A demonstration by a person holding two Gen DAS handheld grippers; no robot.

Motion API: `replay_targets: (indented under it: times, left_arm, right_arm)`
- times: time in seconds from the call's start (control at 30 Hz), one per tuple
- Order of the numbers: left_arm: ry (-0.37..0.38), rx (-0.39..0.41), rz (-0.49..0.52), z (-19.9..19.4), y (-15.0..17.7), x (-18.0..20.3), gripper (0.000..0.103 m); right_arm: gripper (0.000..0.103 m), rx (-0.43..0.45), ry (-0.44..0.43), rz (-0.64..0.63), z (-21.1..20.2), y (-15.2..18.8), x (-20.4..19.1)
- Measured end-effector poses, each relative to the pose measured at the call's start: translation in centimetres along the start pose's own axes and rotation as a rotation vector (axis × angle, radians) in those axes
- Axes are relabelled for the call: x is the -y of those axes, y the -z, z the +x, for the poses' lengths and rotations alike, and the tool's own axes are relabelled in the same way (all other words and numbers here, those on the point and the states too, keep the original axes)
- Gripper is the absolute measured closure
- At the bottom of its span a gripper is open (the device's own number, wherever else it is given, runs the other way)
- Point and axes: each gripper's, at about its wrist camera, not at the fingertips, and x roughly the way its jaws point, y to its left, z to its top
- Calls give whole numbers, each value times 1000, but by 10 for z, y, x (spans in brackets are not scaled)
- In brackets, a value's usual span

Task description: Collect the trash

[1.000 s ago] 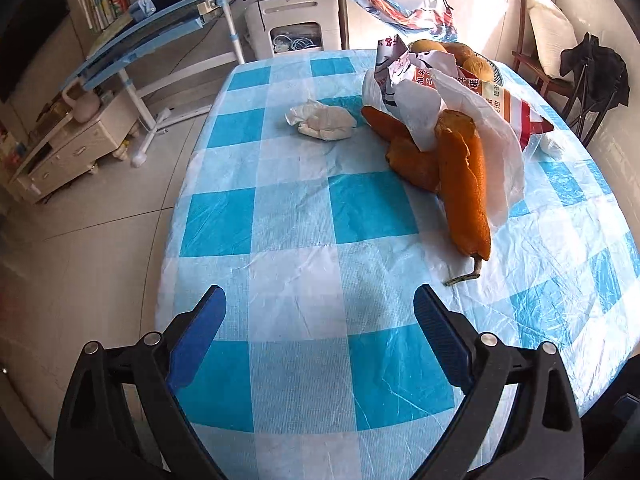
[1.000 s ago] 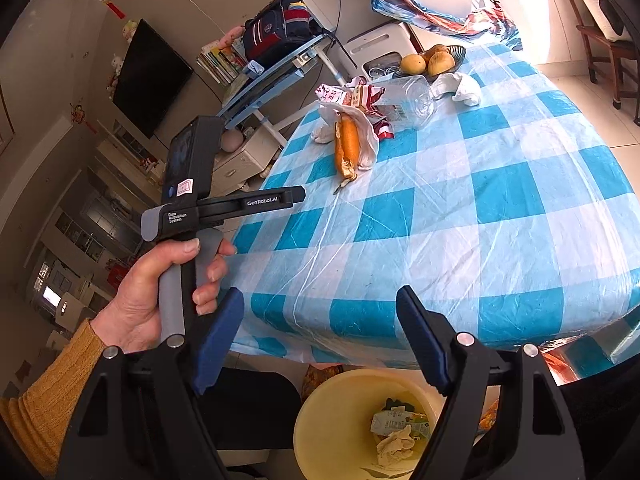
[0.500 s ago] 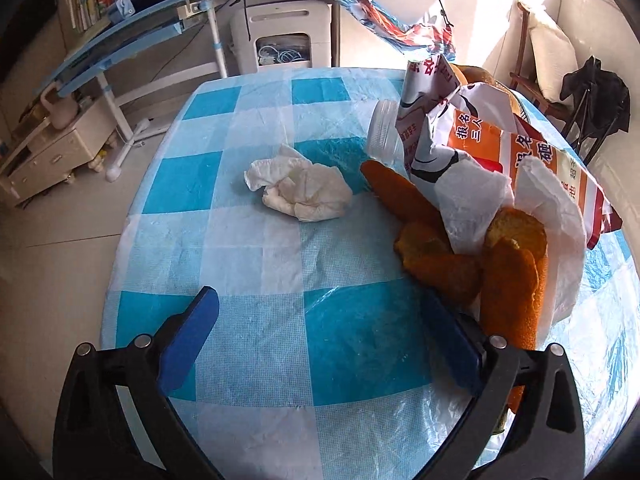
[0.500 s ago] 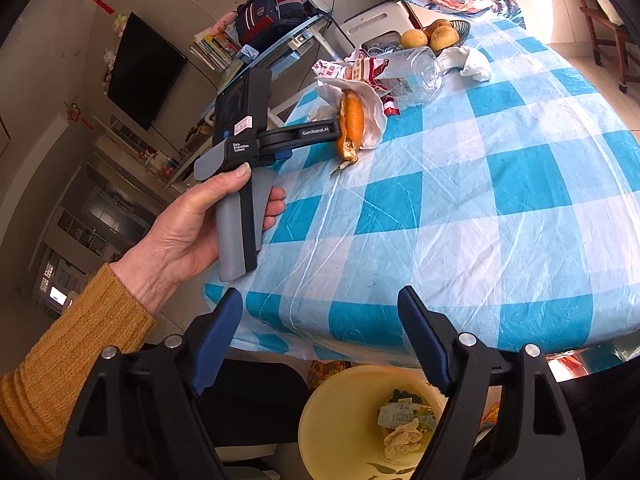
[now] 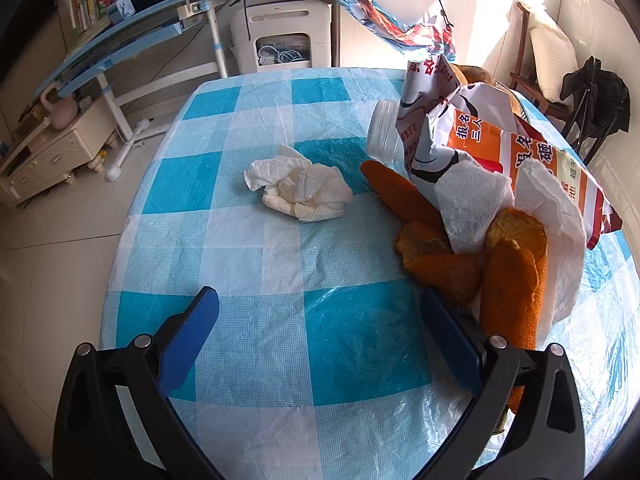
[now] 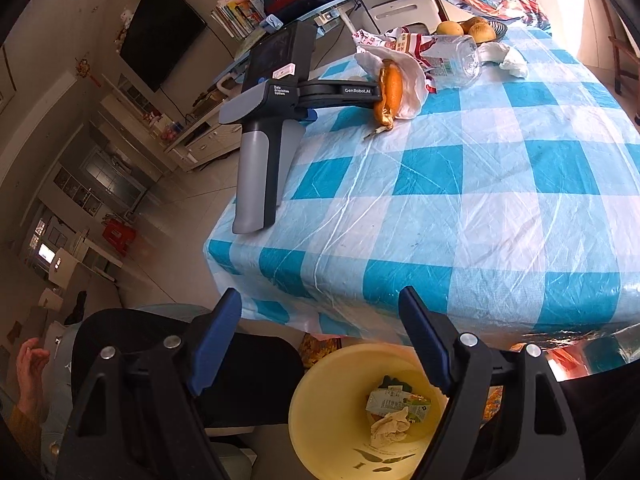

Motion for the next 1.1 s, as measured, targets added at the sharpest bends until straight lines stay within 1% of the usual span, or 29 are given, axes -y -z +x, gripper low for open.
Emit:
replay_targets:
  times: [0.27, 0.4, 0.53, 0.83, 1.1]
  left_arm:
    - [0, 0, 0, 0, 0, 0, 6]
    - [0, 0, 0, 0, 0, 0, 6]
    - [0, 1, 1, 0, 0, 0, 6]
    - [0, 1, 1, 0, 0, 0, 6]
    - [0, 1, 1, 0, 0, 0, 6]
  right_arm:
    - [25, 0, 72, -104, 8, 5, -23]
    - [25, 4, 107, -141, 9, 7, -27]
    - [25, 3, 121, -139, 9, 7, -25]
    - [25, 15, 119, -122, 2, 8, -19]
    - [25, 18, 127, -135, 1, 9, -21]
